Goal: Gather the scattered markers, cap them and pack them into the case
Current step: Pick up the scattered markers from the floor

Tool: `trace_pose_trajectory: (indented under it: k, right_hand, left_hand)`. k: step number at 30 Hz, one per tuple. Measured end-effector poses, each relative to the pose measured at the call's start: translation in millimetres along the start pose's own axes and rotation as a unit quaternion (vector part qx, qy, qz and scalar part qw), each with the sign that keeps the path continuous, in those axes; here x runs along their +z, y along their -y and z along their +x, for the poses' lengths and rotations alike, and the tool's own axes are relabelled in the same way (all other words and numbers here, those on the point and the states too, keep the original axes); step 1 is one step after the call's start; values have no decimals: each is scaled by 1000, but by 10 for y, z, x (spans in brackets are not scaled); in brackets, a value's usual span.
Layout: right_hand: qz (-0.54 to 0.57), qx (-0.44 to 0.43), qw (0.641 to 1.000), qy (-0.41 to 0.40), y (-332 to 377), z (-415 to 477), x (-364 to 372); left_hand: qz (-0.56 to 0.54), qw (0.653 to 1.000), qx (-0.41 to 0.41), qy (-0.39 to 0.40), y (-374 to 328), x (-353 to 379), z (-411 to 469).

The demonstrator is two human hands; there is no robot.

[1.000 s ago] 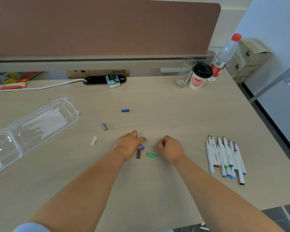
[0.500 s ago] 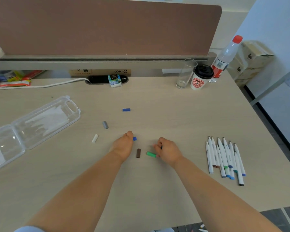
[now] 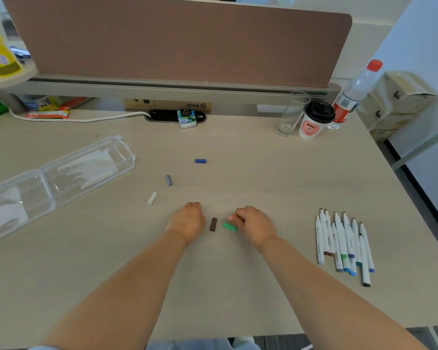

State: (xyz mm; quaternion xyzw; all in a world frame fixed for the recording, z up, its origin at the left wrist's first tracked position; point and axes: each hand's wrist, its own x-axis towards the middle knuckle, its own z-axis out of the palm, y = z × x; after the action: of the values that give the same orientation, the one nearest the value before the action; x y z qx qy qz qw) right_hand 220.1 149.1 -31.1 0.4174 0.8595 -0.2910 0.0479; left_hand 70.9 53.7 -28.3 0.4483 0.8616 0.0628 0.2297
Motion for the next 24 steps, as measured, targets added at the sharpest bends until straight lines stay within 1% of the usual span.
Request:
trace_pose_trajectory:
  k: [7,9,14,17,21,24]
  right_hand:
    - [-92,22,995,-4,23,38,-16]
    - [-111,21,994,10,9,50,-30]
    - [-103,-7,994,37,-7,56,8]
    - [-103,-22,994,39,-24,59,42]
    - [-115,-42,991,51,-32,89,41]
    - [-129,-44,989,48,-9,120,33]
  left_hand:
    - [49,998,8,-28,-61,37,-38]
    - [53,998,4,-25,-60,53,-36]
    - [41,999,2,9,-115,67,-79]
    - [38,999,7,24,-151,107,-66]
    - [81,996,22,34,-199,122,-31]
    - [96,994,17,40,-186,114,-8]
